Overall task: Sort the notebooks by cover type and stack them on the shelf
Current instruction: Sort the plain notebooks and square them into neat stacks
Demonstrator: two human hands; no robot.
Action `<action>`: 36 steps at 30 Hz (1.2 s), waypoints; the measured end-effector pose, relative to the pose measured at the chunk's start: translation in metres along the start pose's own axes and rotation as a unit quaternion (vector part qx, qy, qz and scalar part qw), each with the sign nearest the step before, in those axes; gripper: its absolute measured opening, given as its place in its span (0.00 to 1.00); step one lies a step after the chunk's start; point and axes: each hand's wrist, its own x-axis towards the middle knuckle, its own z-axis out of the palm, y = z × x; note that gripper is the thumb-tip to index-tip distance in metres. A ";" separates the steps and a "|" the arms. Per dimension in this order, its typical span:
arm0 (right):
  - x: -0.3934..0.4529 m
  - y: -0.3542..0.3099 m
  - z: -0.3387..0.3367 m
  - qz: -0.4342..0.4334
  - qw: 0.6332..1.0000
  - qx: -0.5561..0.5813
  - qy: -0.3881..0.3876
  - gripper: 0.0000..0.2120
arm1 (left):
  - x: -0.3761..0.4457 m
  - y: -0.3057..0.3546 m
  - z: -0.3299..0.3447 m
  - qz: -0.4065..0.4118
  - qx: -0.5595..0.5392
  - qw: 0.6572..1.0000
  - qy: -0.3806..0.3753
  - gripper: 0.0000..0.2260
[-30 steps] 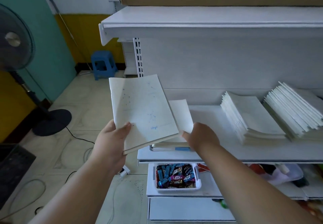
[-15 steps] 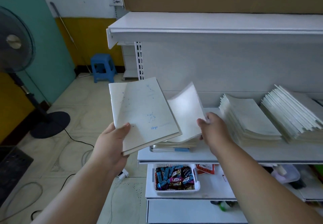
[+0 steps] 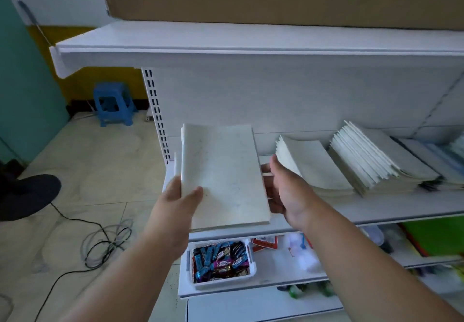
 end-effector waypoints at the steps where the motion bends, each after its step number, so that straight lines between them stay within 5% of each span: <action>1: 0.006 -0.003 -0.012 -0.009 0.999 -0.020 0.029 0.30 | -0.001 -0.001 0.014 0.012 0.034 0.999 -0.015 0.11; 5: 0.026 -0.015 -0.066 -0.080 0.969 -0.153 0.177 0.20 | 0.005 -0.014 0.084 0.034 0.106 0.992 -0.056 0.14; 13: 0.081 -0.038 -0.189 -0.069 0.873 -0.434 0.213 0.15 | 0.056 -0.029 0.221 0.006 0.201 0.979 -0.038 0.06; 18: 0.125 -0.040 -0.212 -0.045 0.807 -0.565 0.165 0.20 | 0.105 -0.034 0.260 0.002 0.411 0.912 -0.002 0.12; 23: 0.166 -0.027 -0.211 0.001 0.767 -0.632 0.111 0.18 | 0.122 -0.034 0.272 -0.005 0.533 0.846 -0.001 0.07; 27: 0.177 -0.019 -0.213 -0.013 0.765 -0.634 0.112 0.09 | 0.119 -0.034 0.276 -0.005 0.594 0.804 0.016 0.12; 30: 0.169 -0.025 -0.209 -0.051 0.747 -0.642 0.163 0.17 | 0.117 -0.036 0.276 0.006 0.592 0.805 0.023 0.13; 36: 0.126 -0.023 -0.180 -0.174 0.787 -0.577 0.134 0.22 | 0.082 -0.039 0.236 0.137 0.452 0.875 0.108 0.16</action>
